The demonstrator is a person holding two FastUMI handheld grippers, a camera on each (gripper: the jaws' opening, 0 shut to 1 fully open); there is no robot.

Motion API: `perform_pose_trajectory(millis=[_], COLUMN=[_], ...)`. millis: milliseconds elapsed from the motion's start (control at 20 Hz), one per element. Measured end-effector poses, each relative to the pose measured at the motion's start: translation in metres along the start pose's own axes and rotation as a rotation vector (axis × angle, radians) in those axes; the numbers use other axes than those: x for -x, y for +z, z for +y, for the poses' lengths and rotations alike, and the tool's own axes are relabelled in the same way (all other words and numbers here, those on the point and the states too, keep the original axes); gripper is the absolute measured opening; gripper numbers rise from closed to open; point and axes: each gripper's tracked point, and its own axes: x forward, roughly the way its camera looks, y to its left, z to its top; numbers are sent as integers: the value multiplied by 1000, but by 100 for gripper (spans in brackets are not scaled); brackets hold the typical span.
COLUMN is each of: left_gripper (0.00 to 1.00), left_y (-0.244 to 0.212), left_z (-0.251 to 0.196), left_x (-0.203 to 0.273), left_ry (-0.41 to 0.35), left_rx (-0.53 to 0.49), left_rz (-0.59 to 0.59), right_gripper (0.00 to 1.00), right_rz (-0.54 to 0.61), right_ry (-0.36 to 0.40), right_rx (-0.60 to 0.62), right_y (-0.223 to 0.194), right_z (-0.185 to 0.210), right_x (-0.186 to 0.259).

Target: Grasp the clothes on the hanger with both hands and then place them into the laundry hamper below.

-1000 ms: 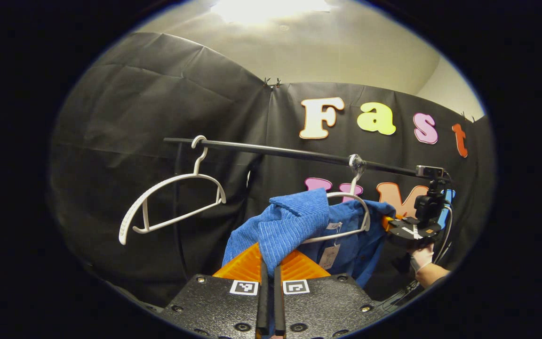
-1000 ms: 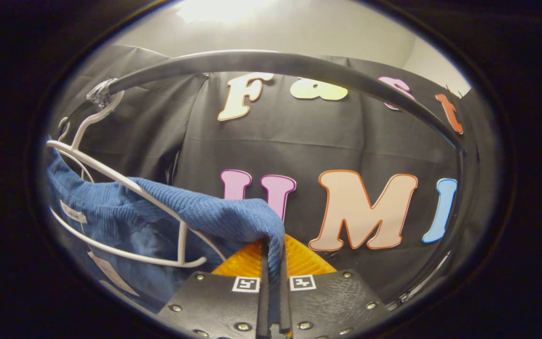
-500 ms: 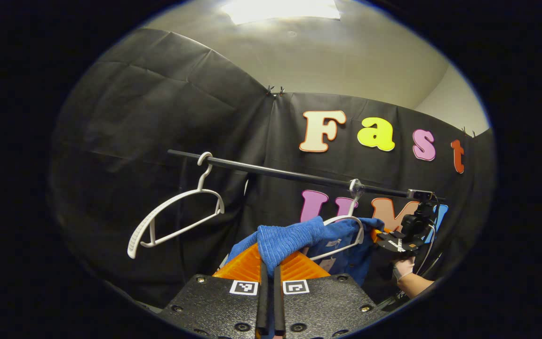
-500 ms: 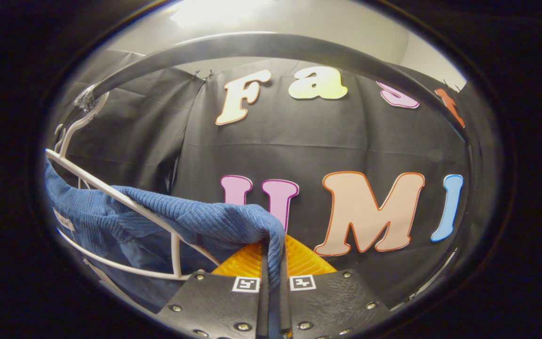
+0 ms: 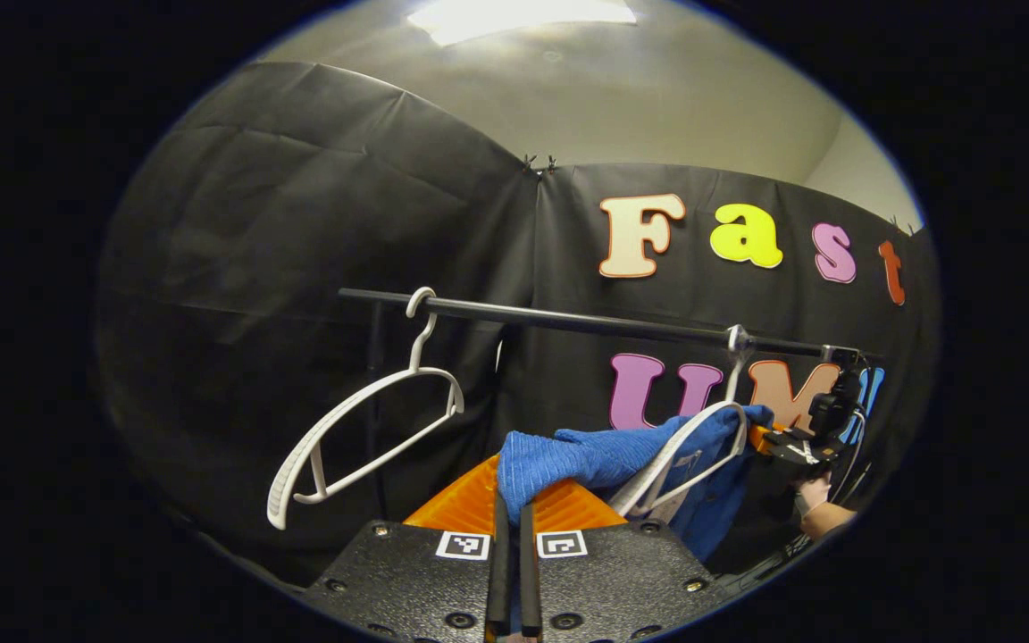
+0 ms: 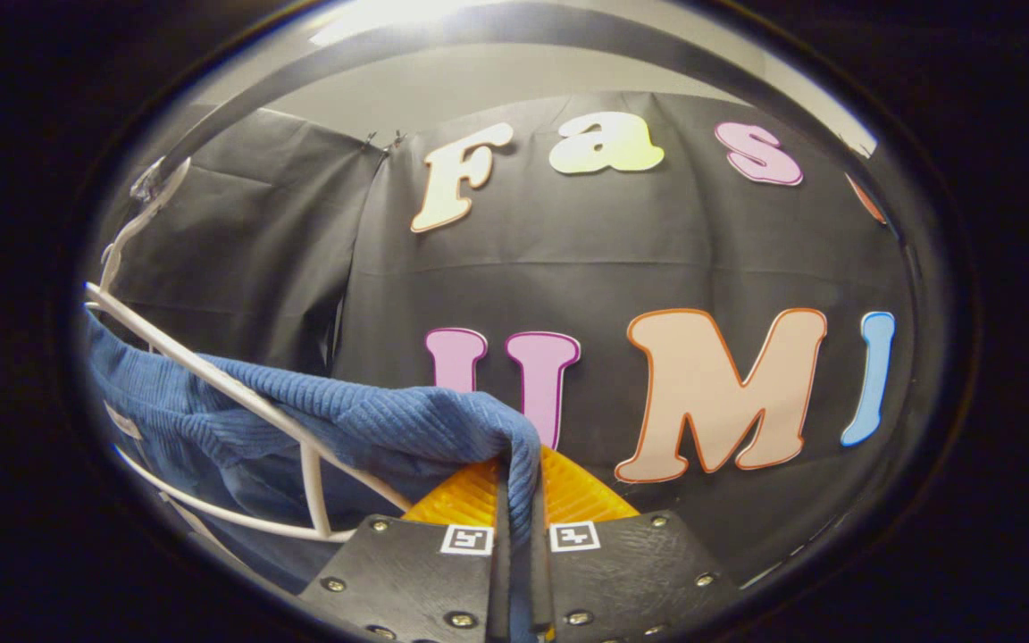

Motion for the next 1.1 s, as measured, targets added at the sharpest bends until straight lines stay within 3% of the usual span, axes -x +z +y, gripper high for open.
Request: perform_pose_trajectory(millis=[550,600,650,1100], left_gripper=[5,5,5,4], left_y=[-74,-81,-87,-144], left_z=[20,19,19,21], left_x=[-37,-38,-39,-13], left_ry=[29,27,27,0], left_rx=[15,9,4,-22], left_rz=[100,108,116,180], right_gripper=[9,14,9,9], right_rz=[128,145,161,278], right_ry=[-12,-17,-20,-27], right_rx=[26,29,29,50], right_y=[-66,-74,-83,-141], right_z=[-13,-15,-15,-18], right_x=[-1,3,8,64])
